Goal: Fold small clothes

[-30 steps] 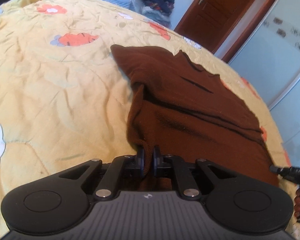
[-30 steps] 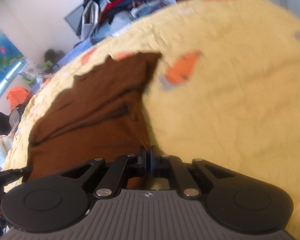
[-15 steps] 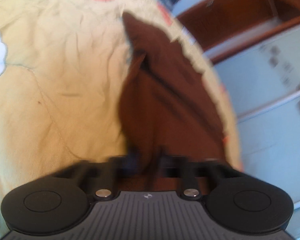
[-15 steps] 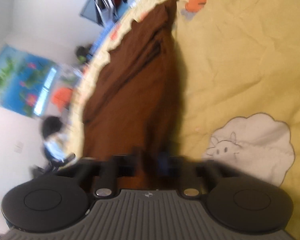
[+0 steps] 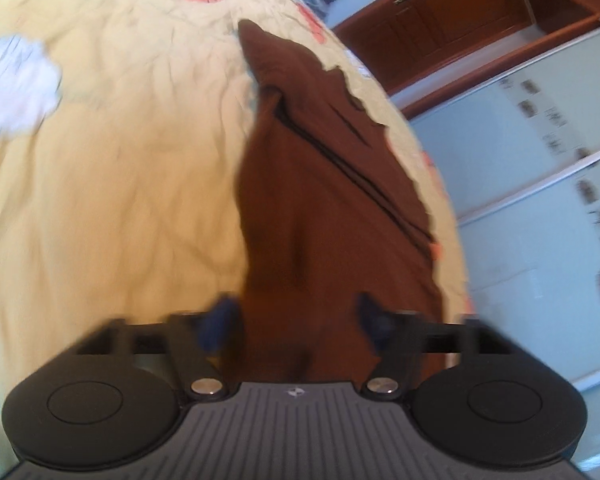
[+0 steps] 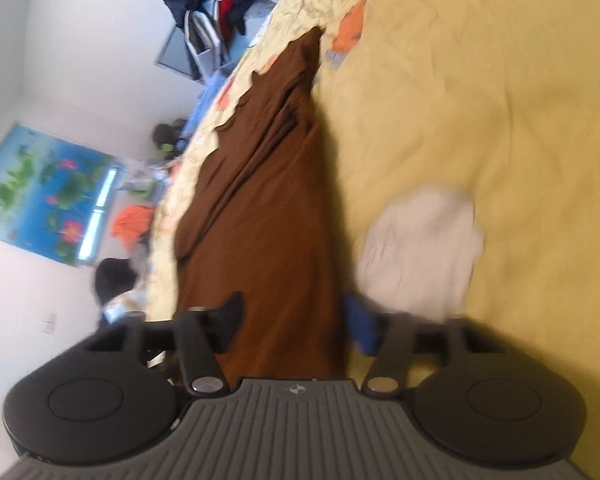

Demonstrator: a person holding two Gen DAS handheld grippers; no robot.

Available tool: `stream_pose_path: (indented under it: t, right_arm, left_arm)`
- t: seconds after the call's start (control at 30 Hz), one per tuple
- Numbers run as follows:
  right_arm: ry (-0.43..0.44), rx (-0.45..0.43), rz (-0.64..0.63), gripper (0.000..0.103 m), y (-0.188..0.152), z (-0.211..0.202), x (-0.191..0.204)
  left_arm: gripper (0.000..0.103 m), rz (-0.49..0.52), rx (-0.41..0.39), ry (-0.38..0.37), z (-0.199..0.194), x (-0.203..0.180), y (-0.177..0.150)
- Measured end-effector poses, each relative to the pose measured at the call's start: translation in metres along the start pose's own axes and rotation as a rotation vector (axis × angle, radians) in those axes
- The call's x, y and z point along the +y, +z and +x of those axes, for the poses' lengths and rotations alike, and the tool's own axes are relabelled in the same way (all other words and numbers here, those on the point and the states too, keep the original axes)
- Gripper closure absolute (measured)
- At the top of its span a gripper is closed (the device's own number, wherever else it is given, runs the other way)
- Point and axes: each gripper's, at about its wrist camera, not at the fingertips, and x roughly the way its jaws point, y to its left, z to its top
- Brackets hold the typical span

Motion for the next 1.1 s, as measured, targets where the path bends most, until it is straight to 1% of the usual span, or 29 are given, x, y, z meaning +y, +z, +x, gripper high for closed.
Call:
stream_pose_path:
  t: [0.07, 0.13, 0.17, 0.2, 0.27, 0.3, 0.33, 0.37, 0.4, 0.43, 0.47, 0.53, 0.6, 0.63, 0.67, 0.7, 0.73, 0.8, 0.83, 0.87, 0.9, 0.97, 1.0, 1.03, 1.07, 1.1]
  right_arm:
    - [0.012, 0.049, -0.008, 0.040, -0.018, -0.003, 0.003]
    - [0.052, 0.089, 0.016, 0.040, -0.033, 0.000, 0.004]
    - [0.071, 0.110, 0.024, 0.041, -0.039, 0.003, 0.006]
    - [0.077, 0.124, 0.021, 0.042, -0.043, 0.006, 0.009]
    - [0.074, 0.152, 0.005, 0.046, -0.048, 0.013, 0.015]
    - [0.065, 0.169, -0.003, 0.056, -0.049, 0.017, 0.018]
    - [0.050, 0.188, -0.014, 0.078, -0.051, 0.020, 0.020]
    - [0.035, 0.218, -0.035, 0.090, -0.052, 0.023, 0.022]
    - [0.015, 0.238, -0.057, 0.089, -0.055, 0.023, 0.024]
    - [0.002, 0.239, -0.082, 0.089, -0.056, 0.020, 0.027]
    - [-0.006, 0.233, -0.099, 0.089, -0.055, 0.013, 0.029]
    - [-0.021, 0.190, -0.113, 0.089, -0.051, -0.008, 0.029]
    - [-0.072, 0.152, -0.104, 0.089, -0.048, -0.024, 0.022]
    - [-0.088, 0.143, -0.092, 0.083, -0.049, -0.030, 0.018]
    - [-0.096, 0.143, -0.071, 0.080, -0.051, -0.035, 0.015]
    - [-0.092, 0.148, -0.055, 0.068, -0.053, -0.037, 0.013]
    - [-0.084, 0.147, -0.044, 0.055, -0.056, -0.038, 0.011]
    - [-0.036, 0.138, -0.024, 0.044, -0.060, -0.036, 0.011]
    - [-0.024, 0.134, -0.023, 0.042, -0.061, -0.034, 0.012]
    - [-0.016, 0.134, -0.023, 0.042, -0.061, -0.030, 0.013]
    - [-0.008, 0.142, -0.021, 0.042, -0.061, -0.027, 0.014]
    - [0.002, 0.154, -0.029, 0.044, -0.060, -0.018, 0.017]
    - [-0.006, 0.163, -0.044, 0.056, -0.060, -0.015, 0.019]
    - [-0.023, 0.177, -0.059, 0.077, -0.058, -0.012, 0.020]
    - [-0.048, 0.199, -0.076, 0.088, -0.057, -0.007, 0.021]
    - [-0.071, 0.222, -0.091, 0.090, -0.057, -0.003, 0.021]
  left_arm:
    - [0.013, -0.038, 0.020, -0.040, -0.006, 0.003, -0.018]
    - [0.013, -0.081, 0.024, -0.091, -0.008, 0.006, -0.035]
    - [0.013, -0.086, 0.016, -0.104, -0.007, 0.004, -0.041]
    - [0.013, -0.077, 0.001, -0.098, -0.006, 0.001, -0.045]
    - [0.014, -0.072, 0.001, -0.090, -0.006, -0.003, -0.047]
    - [0.031, -0.086, 0.015, -0.089, -0.005, -0.003, -0.046]
    - [0.049, -0.097, 0.046, -0.087, -0.002, -0.003, -0.045]
    - [0.081, -0.095, 0.083, -0.062, -0.001, -0.002, -0.046]
    - [0.091, -0.077, 0.096, -0.015, -0.001, -0.003, -0.047]
    - [0.091, -0.049, 0.097, 0.034, -0.003, -0.004, -0.049]
    - [0.093, -0.026, 0.095, 0.054, -0.007, -0.004, -0.051]
    - [0.093, -0.026, 0.086, 0.063, -0.017, 0.002, -0.055]
    - [0.090, -0.040, 0.074, 0.064, -0.026, 0.007, -0.058]
    - [0.089, -0.061, 0.079, 0.055, -0.030, 0.011, -0.059]
    - [0.084, -0.091, 0.090, 0.030, -0.032, 0.017, -0.061]
    - [0.075, -0.126, 0.096, -0.003, -0.034, 0.022, -0.062]
    - [0.070, -0.157, 0.098, -0.040, -0.035, 0.028, -0.063]
    - [0.047, -0.175, 0.090, -0.078, -0.034, 0.028, -0.064]
    - [0.041, -0.170, 0.084, -0.091, -0.034, 0.025, -0.065]
    - [0.031, -0.159, 0.078, -0.096, -0.031, 0.019, -0.065]
    - [0.031, -0.146, 0.074, -0.090, -0.029, 0.015, -0.065]
    - [0.032, -0.117, 0.069, -0.078, -0.025, 0.008, -0.065]
    - [0.037, -0.112, 0.065, -0.071, -0.024, 0.006, -0.064]
    - [0.042, -0.105, 0.066, -0.058, -0.023, 0.006, -0.064]
    - [0.049, -0.101, 0.073, -0.046, -0.023, 0.006, -0.063]
    - [0.051, -0.105, 0.079, -0.041, -0.025, 0.008, -0.062]
